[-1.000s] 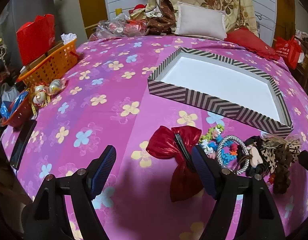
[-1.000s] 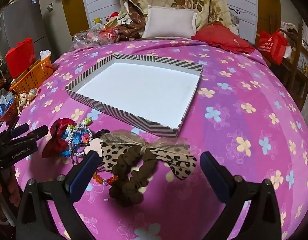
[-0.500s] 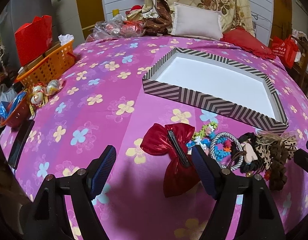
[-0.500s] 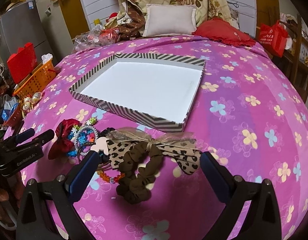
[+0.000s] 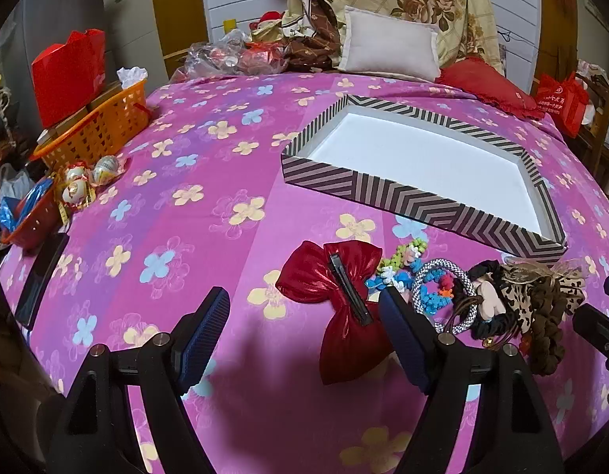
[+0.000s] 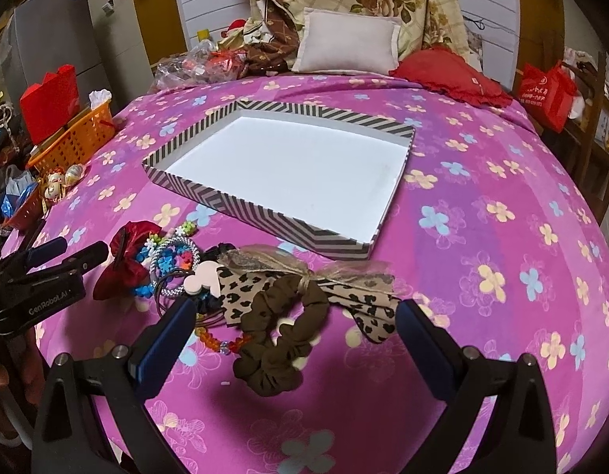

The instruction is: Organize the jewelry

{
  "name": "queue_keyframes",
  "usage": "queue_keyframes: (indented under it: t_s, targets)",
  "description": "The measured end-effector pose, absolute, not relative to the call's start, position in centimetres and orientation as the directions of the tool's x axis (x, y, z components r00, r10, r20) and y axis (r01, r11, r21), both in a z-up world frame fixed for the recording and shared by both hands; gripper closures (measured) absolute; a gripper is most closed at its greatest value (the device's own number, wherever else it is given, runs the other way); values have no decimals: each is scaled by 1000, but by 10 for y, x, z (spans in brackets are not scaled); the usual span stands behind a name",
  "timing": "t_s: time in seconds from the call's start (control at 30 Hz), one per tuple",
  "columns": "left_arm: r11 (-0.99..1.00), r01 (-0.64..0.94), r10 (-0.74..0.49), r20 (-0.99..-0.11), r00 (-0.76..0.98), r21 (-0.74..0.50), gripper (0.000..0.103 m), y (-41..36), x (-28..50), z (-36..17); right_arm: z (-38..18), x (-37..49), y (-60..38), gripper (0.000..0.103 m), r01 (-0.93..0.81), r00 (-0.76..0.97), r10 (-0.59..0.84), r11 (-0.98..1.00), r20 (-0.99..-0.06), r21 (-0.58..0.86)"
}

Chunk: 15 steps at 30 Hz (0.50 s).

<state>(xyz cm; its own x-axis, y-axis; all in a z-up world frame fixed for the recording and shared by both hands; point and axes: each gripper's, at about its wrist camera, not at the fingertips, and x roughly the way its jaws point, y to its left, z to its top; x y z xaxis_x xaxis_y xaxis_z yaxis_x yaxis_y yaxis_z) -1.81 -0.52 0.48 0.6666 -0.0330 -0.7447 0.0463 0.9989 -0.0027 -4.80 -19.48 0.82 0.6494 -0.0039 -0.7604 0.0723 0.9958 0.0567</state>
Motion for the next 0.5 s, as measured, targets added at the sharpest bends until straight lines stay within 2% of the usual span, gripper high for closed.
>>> queue_keyframes:
  t_s: [0.5]
  targets:
    - [998,51,-10,-763,646,29,45,-7,-19,2,5,-47,-196,1,78,639,-11,996,-769,50]
